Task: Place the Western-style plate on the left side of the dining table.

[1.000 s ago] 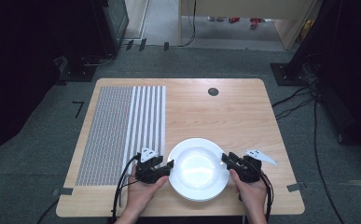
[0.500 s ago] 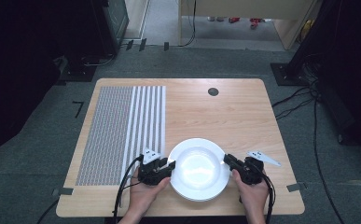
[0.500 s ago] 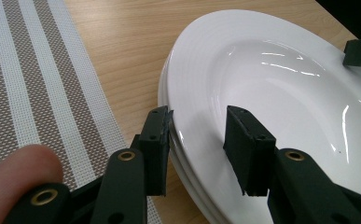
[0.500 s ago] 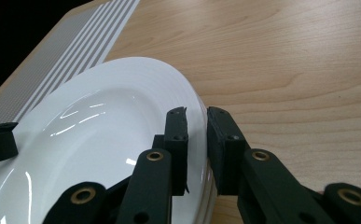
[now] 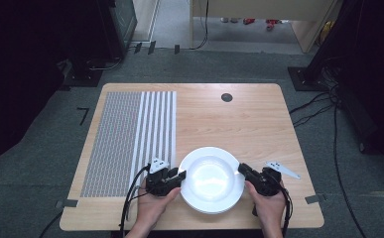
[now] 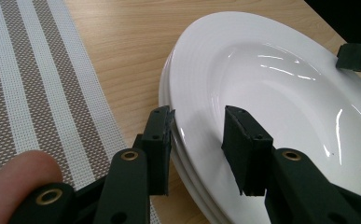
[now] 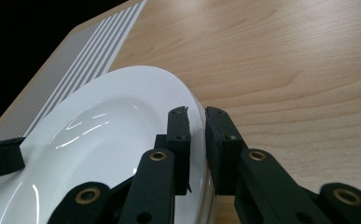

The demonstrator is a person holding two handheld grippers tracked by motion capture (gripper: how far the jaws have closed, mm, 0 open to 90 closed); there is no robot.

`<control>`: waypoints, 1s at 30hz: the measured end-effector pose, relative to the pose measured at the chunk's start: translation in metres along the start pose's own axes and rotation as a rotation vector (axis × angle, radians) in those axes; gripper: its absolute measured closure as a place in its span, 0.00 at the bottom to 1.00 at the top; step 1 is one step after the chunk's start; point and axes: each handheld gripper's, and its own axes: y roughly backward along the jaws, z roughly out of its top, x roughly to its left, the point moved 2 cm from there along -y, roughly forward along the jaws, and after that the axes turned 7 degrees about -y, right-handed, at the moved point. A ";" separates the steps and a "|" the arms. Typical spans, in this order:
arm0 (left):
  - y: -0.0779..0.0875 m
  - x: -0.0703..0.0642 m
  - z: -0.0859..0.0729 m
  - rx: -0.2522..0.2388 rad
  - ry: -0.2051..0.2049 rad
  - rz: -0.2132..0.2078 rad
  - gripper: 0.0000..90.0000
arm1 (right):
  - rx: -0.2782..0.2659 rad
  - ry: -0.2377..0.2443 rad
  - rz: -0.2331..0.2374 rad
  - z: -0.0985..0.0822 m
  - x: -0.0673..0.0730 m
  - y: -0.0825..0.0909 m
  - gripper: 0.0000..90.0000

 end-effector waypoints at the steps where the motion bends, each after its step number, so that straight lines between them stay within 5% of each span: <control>1: 0.000 0.000 0.000 -0.002 -0.001 -0.002 0.70 | -0.001 0.004 0.005 0.000 -0.001 0.000 0.90; 10: 0.001 0.003 -0.001 -0.006 0.013 -0.021 0.71 | 0.022 -0.132 0.064 0.002 -0.009 0.000 0.93; 30: 0.007 0.008 -0.005 0.007 0.065 -0.085 0.71 | 0.085 -0.259 0.128 -0.001 -0.019 0.012 0.94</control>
